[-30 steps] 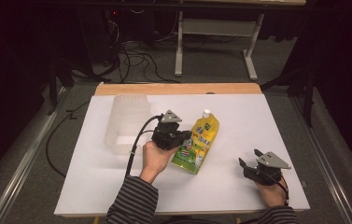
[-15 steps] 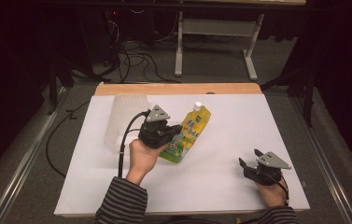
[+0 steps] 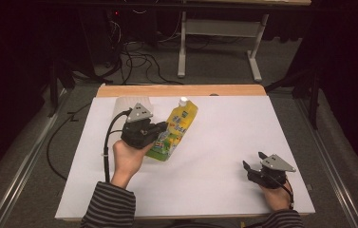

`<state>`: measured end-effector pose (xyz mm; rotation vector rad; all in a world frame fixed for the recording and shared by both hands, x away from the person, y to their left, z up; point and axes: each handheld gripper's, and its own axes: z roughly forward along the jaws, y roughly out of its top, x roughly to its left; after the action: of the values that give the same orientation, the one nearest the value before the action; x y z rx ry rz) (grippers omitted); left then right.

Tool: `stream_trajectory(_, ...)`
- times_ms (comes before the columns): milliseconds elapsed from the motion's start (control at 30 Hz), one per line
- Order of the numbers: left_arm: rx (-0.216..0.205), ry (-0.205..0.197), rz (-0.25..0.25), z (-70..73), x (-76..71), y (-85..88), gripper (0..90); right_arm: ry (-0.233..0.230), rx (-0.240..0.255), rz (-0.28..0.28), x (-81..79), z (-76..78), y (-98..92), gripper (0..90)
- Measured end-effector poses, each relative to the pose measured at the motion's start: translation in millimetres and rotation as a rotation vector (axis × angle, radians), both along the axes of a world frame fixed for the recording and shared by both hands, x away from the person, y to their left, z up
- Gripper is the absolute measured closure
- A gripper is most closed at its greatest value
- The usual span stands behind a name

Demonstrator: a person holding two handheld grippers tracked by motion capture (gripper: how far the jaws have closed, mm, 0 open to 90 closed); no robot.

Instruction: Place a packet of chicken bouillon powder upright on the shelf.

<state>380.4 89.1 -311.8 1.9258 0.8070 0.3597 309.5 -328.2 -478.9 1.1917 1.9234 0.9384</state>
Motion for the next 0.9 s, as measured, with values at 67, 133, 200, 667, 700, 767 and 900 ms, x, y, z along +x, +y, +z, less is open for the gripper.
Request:
stream_trajectory(67,0.001,-0.012,0.016,2.7,0.6,6.6,90.0,0.000,0.001,0.000,0.1,0.0,-0.2,31.0)
stream_trajectory(133,-0.008,-0.019,0.028,5.3,1.4,12.4,90.0,0.001,0.001,0.000,0.1,0.0,-0.2,31.0)
stream_trajectory(200,-0.004,-0.026,0.038,8.2,2.9,17.5,90.0,0.001,0.000,0.001,0.2,0.0,-0.1,31.0)
stream_trajectory(667,0.036,-0.074,0.143,18.7,16.2,48.9,90.0,0.001,0.005,-0.003,0.0,0.3,-0.9,30.9)
stream_trajectory(700,0.035,-0.077,0.153,18.7,17.9,50.4,90.0,0.001,0.006,-0.003,0.0,0.3,-1.1,30.9)
stream_trajectory(767,0.039,-0.073,0.163,17.9,21.8,52.7,90.0,0.000,0.009,-0.004,0.0,0.3,-1.1,30.9)
stream_trajectory(900,0.068,-0.082,0.183,13.7,27.2,55.0,90.0,-0.006,0.012,-0.002,-0.1,0.2,-1.5,30.9)
